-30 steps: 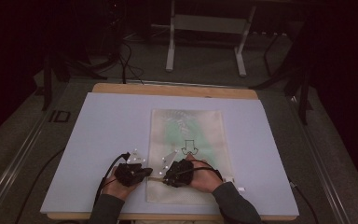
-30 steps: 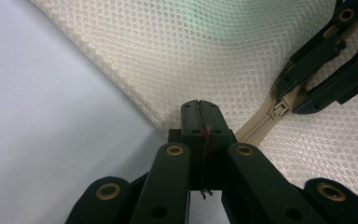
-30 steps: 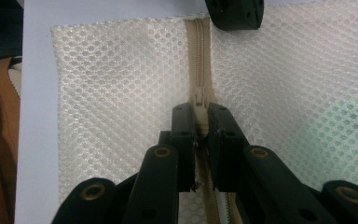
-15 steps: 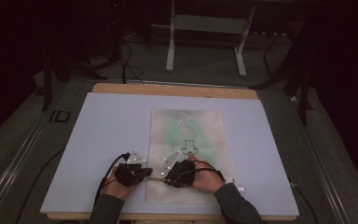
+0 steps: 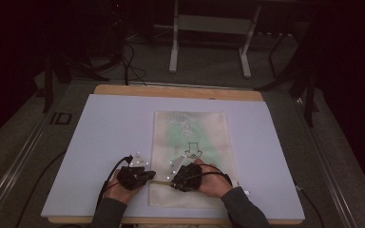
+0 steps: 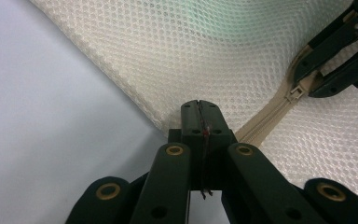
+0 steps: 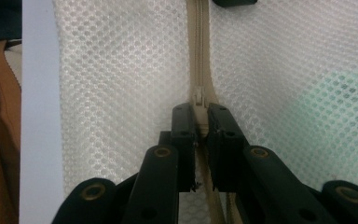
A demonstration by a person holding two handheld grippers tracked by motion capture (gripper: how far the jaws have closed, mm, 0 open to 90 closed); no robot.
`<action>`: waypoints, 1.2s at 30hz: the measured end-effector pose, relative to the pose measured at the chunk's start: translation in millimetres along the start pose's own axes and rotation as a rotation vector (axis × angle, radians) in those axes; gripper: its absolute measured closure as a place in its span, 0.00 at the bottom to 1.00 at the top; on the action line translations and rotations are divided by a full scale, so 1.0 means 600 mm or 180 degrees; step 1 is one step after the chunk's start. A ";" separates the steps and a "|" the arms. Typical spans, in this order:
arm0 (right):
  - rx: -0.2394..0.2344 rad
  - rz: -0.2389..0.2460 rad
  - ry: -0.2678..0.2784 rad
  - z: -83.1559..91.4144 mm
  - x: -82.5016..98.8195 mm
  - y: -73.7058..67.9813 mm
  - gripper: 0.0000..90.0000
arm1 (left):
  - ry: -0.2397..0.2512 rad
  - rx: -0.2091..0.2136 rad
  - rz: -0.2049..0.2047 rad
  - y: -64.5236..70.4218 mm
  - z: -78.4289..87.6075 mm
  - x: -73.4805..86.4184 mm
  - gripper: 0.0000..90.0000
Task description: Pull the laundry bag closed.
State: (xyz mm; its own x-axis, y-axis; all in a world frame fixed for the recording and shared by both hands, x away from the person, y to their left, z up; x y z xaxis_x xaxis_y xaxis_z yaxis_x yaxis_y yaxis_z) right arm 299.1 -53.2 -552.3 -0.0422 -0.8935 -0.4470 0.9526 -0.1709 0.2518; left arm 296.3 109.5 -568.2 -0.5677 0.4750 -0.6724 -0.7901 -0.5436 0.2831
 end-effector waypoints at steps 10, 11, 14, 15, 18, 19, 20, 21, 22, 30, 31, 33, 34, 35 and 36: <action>-0.0004 -0.0039 0.0042 0.004 0.012 0.004 0.92 | 0.0007 0.0009 0.0015 -0.001 0.000 0.001 1.00; -0.0006 -0.0046 0.0027 0.006 0.015 0.004 0.92 | 0.0008 0.0008 0.0019 -0.001 0.001 0.001 1.00; 0.0008 -0.0052 0.0024 0.010 0.021 0.006 0.91 | 0.0008 0.0007 0.0022 0.000 0.001 0.001 1.00; 0.0011 -0.0057 0.0013 0.012 0.023 0.006 0.92 | 0.0008 0.0005 0.0022 0.000 0.001 0.001 1.00; 0.0022 -0.0058 0.0012 0.015 0.028 0.006 0.91 | 0.0006 0.0006 0.0021 0.000 0.001 0.001 1.00; 0.0026 -0.0056 0.0026 0.016 0.030 0.004 0.91 | 0.0007 0.0007 0.0022 0.000 0.000 0.001 1.00; 0.0026 -0.0056 0.0026 0.016 0.030 0.004 0.91 | 0.0007 0.0006 0.0021 0.000 0.000 0.001 1.00; 0.0028 -0.0060 0.0039 0.016 0.030 0.003 0.91 | 0.0006 0.0006 0.0021 0.000 0.001 0.001 1.00; 0.0038 -0.0045 0.0023 0.016 0.031 0.003 0.92 | 0.0007 0.0008 0.0022 -0.001 0.001 0.001 1.00; 0.0090 -0.0047 0.0050 0.022 0.036 0.001 0.92 | 0.0003 0.0003 0.0015 0.000 0.001 0.001 1.00; 0.0085 -0.0048 0.0050 0.023 0.036 0.002 0.92 | 0.0004 0.0003 0.0017 0.000 0.001 0.001 1.00; 0.0088 -0.0070 0.0059 0.024 0.039 0.002 0.92 | 0.0005 0.0002 0.0016 0.000 0.000 0.000 1.00; 0.0088 -0.0070 0.0059 0.024 0.039 0.002 0.92 | 0.0002 0.0001 0.0015 0.000 0.001 0.001 1.00; 0.0090 -0.0069 0.0054 0.025 0.040 0.003 0.92 | 0.0004 0.0002 0.0018 0.000 0.000 0.001 1.00; 0.0097 -0.0060 0.0050 0.025 0.041 0.003 0.91 | 0.0003 0.0002 0.0018 0.000 0.000 0.000 1.00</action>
State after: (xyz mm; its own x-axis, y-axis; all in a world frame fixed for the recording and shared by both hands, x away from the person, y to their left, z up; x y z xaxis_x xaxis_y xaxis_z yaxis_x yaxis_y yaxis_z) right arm 295.3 -81.7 -550.1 -0.0551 -0.8835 -0.4652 0.9420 -0.2004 0.2691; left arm 296.2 109.9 -568.2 -0.5720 0.4711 -0.6715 -0.7870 -0.5459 0.2874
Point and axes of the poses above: each handheld gripper's, and its own axes: z roughly backward along the jaws, x roughly out of its underside, y roughly to its right, the point moved 5 cm from there along -z, roughly forward along the jaws, and after that the axes turned 13 degrees about x, right-handed, at the moved point
